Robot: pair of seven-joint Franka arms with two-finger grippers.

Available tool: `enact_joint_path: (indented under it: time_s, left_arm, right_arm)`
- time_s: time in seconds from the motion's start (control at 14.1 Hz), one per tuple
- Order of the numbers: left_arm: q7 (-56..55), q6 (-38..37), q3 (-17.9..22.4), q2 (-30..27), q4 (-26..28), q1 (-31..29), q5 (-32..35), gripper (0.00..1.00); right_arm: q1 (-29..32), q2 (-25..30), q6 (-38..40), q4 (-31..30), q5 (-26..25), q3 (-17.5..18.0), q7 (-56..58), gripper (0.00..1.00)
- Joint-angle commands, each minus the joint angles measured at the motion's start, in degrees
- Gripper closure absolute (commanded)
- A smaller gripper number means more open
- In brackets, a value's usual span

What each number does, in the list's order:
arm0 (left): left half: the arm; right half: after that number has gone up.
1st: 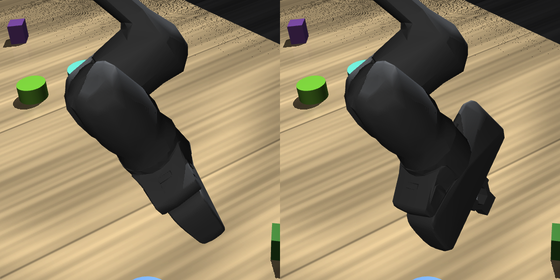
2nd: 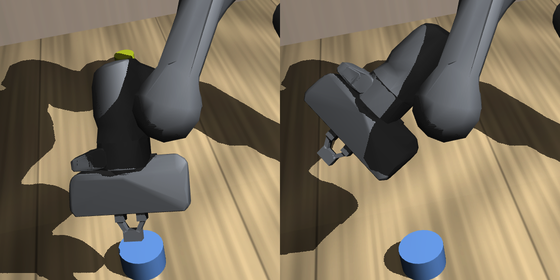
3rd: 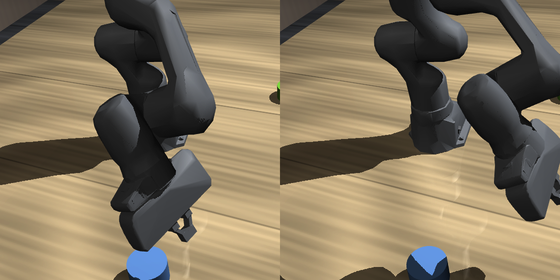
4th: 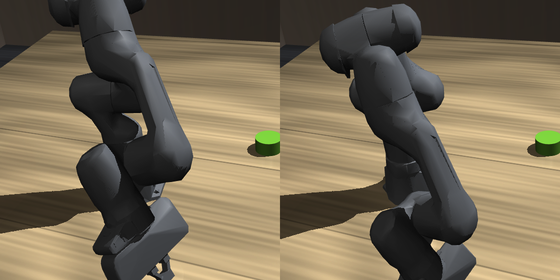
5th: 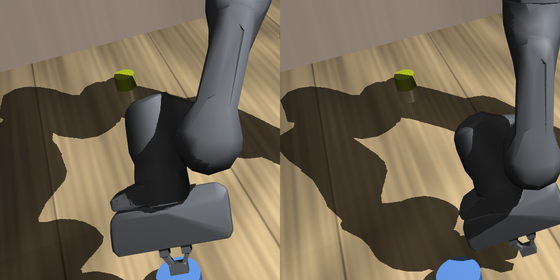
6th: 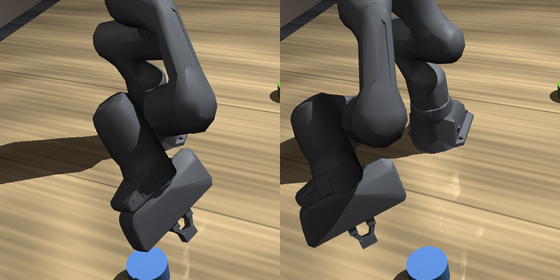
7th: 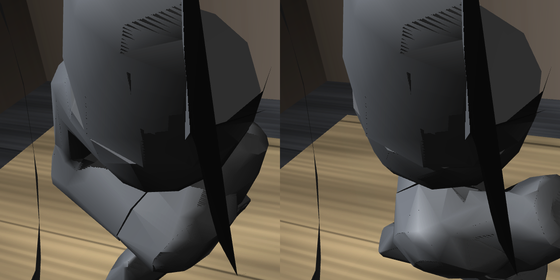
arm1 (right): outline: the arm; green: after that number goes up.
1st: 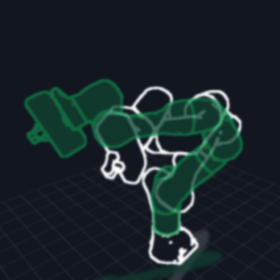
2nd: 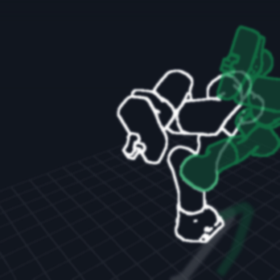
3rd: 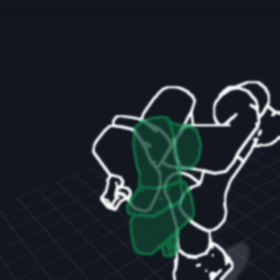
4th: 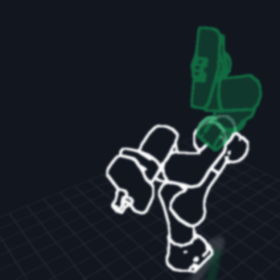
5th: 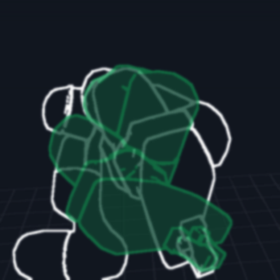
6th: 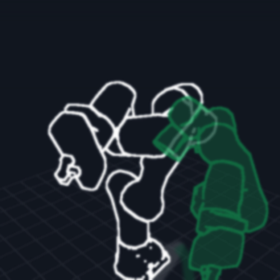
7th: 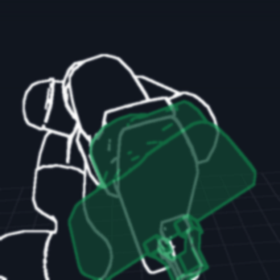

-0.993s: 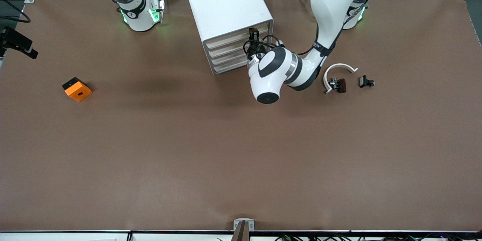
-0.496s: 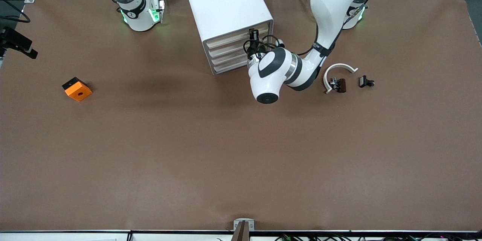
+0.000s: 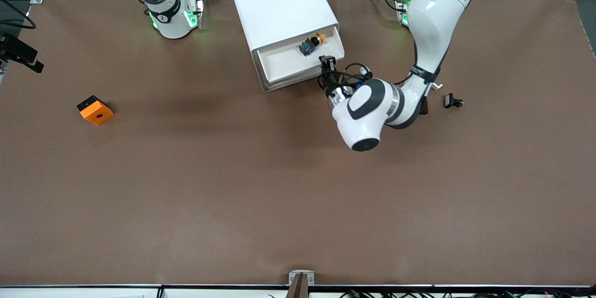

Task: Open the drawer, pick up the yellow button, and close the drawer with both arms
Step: 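Grip the drawer handle with the left gripper and pull it open, then release the handle with the left gripper while the right gripper reaches in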

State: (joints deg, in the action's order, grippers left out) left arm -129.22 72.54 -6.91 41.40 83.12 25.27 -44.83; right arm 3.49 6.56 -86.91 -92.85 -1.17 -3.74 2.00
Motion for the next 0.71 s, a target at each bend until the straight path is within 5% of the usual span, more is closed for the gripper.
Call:
enact_joint_path:
  time_s: [0.0,0.21,0.28,0.35,0.64]
  left_arm:
    - [1.69,0.50,2.07,3.16,-5.94,-0.92,0.00,1.00]
    - [3.18,1.55,3.04,3.34,-6.56,-1.01,-0.08,0.94]
    - [3.62,1.55,3.04,3.34,-6.56,-1.27,-0.08,0.35]
    - [3.89,1.46,3.13,3.17,-6.74,-1.27,-0.08,0.00]
    - [4.07,1.46,3.66,2.73,-9.36,-2.76,0.09,0.00]
  right_arm:
    - [-0.06,0.56,-0.10,-0.14,-1.29,0.14,0.20,0.00]
    - [0.29,-0.31,0.16,0.13,-1.12,-0.04,0.47,0.00]
    - [0.29,-0.84,0.16,0.21,-1.20,-0.04,0.47,0.00]
    - [0.55,-1.72,0.16,0.30,-1.20,-0.04,0.47,0.00]
    - [0.56,-7.15,-0.36,1.18,-1.29,-0.12,0.47,0.00]
